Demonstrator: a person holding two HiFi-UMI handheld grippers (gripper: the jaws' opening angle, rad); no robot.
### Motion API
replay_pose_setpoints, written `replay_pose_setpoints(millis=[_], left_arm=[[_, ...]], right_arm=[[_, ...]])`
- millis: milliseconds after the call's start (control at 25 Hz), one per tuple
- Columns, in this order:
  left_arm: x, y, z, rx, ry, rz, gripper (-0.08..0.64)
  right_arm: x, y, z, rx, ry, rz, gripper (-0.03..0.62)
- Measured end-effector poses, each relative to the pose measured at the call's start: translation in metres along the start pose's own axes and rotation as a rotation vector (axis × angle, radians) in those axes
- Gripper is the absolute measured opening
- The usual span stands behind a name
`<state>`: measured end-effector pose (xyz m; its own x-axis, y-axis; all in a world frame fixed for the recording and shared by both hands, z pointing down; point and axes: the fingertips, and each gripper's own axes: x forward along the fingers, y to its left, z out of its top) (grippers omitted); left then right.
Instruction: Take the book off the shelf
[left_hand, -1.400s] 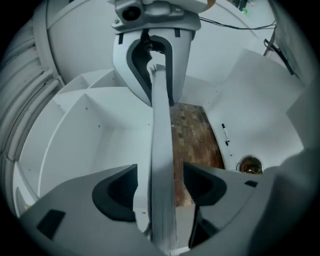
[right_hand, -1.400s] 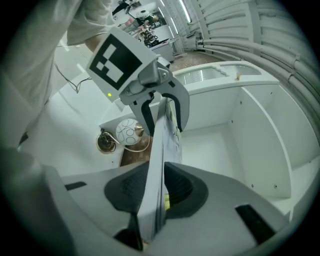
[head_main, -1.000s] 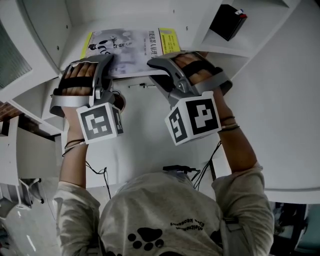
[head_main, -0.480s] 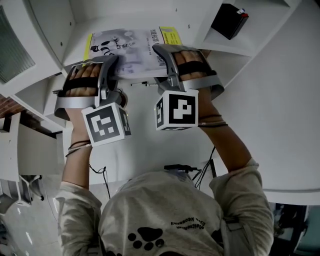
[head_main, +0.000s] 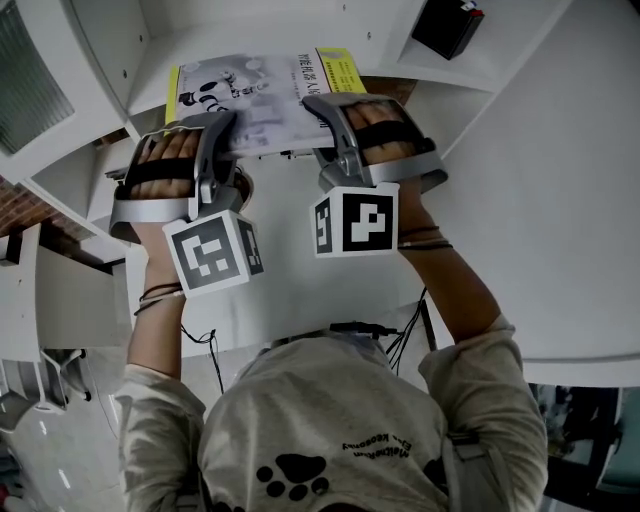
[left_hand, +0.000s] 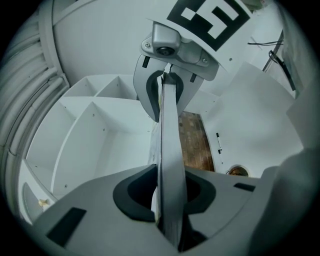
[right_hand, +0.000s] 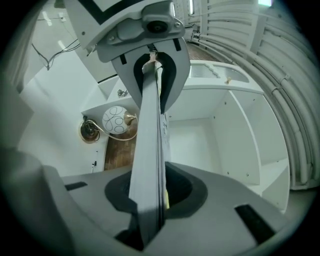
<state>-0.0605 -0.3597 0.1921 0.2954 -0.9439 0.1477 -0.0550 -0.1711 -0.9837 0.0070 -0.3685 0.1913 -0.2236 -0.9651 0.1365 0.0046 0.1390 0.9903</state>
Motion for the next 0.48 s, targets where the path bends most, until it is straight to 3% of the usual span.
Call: replay_pose_setpoints(millis=[320,480], left_arm=[[-0.049,-0.003,0.008,-0.003,-0.053,0.019,0.078],[-0.076,-0.033,0.007,-0.042,-0.066,-0.059,0.081]], right_arm=[[-0.047,0.002,0.018,0.007,0.011,-0.009,0.078],[-0.072,0.031,0.032,0.021,0.012,0.053,0.084]])
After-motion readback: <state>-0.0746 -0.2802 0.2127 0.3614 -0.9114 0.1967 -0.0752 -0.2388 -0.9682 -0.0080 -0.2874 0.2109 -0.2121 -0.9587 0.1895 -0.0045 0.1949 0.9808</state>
